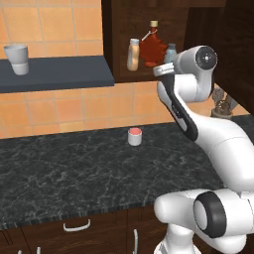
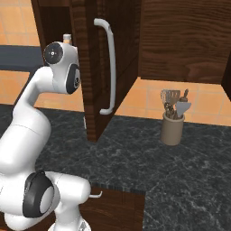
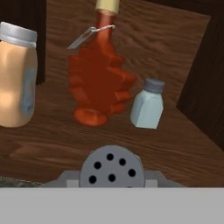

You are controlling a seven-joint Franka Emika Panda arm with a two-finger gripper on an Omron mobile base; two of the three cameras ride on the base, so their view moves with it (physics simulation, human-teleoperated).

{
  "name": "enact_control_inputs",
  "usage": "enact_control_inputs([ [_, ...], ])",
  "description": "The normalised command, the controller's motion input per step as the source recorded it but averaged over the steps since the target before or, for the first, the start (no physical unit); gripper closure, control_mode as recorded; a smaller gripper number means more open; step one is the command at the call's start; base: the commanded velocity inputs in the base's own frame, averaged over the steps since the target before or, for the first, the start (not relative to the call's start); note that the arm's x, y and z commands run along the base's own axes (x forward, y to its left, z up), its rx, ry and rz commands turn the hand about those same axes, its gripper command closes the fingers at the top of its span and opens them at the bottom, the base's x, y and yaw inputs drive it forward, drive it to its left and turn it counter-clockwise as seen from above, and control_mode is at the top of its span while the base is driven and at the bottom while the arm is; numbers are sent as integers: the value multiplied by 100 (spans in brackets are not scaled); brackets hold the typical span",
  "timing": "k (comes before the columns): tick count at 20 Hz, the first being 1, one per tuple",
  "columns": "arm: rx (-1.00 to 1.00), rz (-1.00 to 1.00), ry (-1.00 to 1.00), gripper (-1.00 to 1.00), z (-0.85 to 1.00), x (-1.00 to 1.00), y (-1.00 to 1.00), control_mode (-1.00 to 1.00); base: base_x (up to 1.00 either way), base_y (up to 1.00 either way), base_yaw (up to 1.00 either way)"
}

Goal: Put the shaker and condiment bottle from the counter next to their counterparts in the cabinet.

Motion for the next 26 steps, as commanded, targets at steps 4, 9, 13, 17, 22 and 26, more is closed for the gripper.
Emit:
enact_control_inputs([
  [4, 0, 0, 0, 100, -19, 23, 0, -100, 0, 0, 0],
  [9, 1, 0, 0, 100, 0, 20, 0, -100, 0, 0, 0],
  [13, 3, 0, 0, 100, 18, 1, -4, -100, 0, 0, 0],
  [17, 0, 0, 0, 100, 4, 10, -2, -100, 0, 0, 0],
  [22, 0, 0, -1, 100, 4, 20, 0, -100, 0, 0, 0],
  [26, 0, 0, -1, 100, 3, 32, 0, -100, 0, 0, 0],
])
